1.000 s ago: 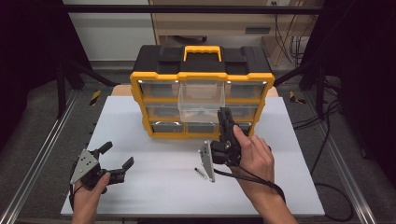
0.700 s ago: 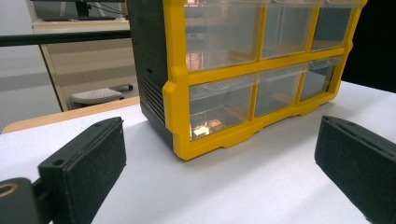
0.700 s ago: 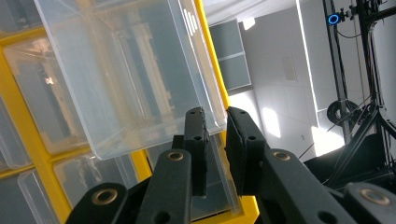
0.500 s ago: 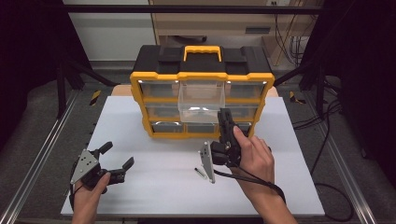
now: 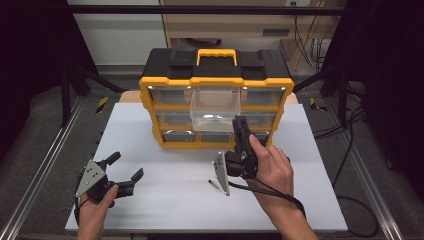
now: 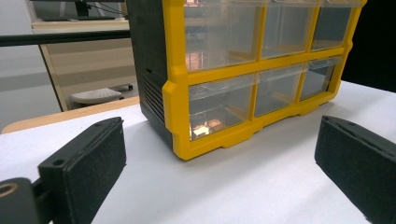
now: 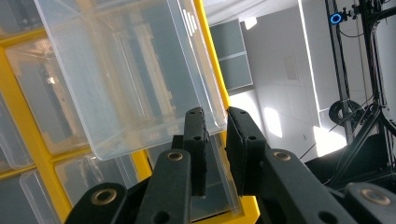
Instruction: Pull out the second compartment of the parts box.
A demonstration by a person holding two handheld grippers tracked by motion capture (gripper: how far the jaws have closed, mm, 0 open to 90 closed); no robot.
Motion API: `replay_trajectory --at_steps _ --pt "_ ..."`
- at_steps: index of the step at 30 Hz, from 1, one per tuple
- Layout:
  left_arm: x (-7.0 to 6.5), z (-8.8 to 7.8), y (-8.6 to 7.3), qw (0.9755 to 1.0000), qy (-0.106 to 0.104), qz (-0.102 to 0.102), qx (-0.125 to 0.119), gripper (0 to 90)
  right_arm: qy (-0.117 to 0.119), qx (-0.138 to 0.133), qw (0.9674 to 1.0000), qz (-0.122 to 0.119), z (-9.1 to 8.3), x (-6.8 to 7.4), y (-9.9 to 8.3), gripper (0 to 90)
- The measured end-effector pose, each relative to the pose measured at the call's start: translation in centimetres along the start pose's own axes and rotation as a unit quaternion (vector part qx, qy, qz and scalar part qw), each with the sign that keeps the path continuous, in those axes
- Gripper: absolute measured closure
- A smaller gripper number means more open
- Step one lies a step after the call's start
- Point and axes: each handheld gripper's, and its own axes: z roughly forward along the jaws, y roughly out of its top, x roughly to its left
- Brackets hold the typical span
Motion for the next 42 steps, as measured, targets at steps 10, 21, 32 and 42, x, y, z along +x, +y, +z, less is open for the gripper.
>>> replay_trajectory --at_steps 10,21,32,42 --pt "0.0 0.0 0.0 1.0000 0.001 0.002 0.001 2.0 0.009 -0.003 0.9999 0.014 0.0 -0.2 0.0 74.5" --pt "0.1 -0.1 0.0 1.0000 0.003 0.002 0.002 2.0 0.021 0.003 0.9981 0.058 -0.3 -0.1 -0.4 47.6" --pt "0.2 -0.2 -0.1 0.9999 0.009 0.007 0.007 2.0 0.069 0.030 0.9869 0.143 -0.4 0.0 -2.3 32.5" --pt "0.2 -0.2 -0.3 0.9998 0.014 0.009 0.013 1.9 0.141 0.045 0.9642 0.220 -0.1 1.6 -4.2 23.9"
